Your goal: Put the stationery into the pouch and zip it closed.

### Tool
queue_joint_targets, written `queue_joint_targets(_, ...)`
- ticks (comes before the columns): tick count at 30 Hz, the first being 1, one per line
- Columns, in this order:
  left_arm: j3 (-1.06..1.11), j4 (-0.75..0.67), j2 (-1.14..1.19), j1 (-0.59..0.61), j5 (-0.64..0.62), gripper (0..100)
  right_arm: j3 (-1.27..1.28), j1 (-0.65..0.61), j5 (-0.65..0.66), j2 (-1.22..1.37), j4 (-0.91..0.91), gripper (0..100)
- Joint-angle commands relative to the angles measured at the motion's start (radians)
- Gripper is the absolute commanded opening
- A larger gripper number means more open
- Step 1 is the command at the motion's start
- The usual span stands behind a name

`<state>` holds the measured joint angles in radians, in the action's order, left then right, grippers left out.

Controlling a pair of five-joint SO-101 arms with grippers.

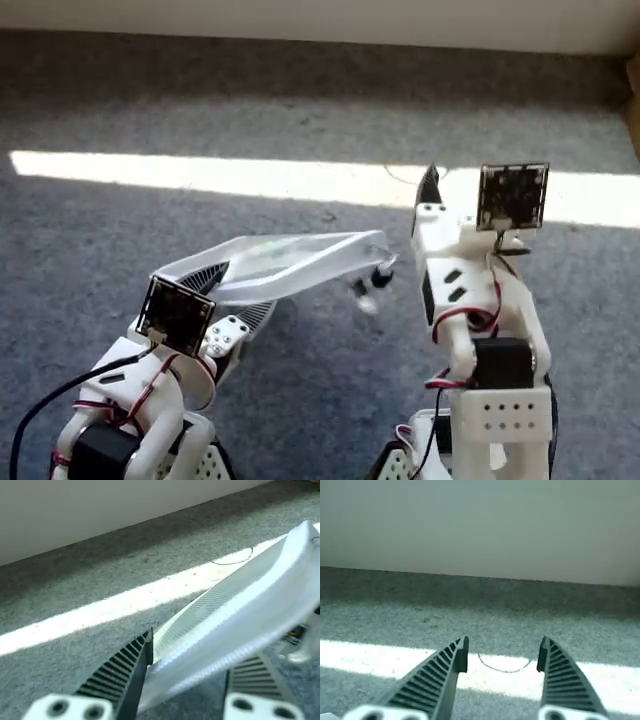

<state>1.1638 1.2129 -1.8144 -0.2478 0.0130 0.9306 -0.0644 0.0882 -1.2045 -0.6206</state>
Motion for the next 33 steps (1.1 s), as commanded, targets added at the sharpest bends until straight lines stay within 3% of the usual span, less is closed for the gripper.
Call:
queue_joint_targets(1, -0.010, -0.017, -0.005, 0.013, -0.012, 24, 0.058, -0.004, 0.044, -0.171, -0.004, 21.1)
queue_joint_targets(13, -0.031, -0.155, -0.005, 0.015, -0.014, 23, 0.354, -0.002, 0.046, -0.641, -0.084, 21.1)
queue_joint_targets(33, -0.278, -0.098, 0.002, 0.022, -0.008, 20, 0.361, -0.002, 0.043, -0.633, -0.464, 21.1)
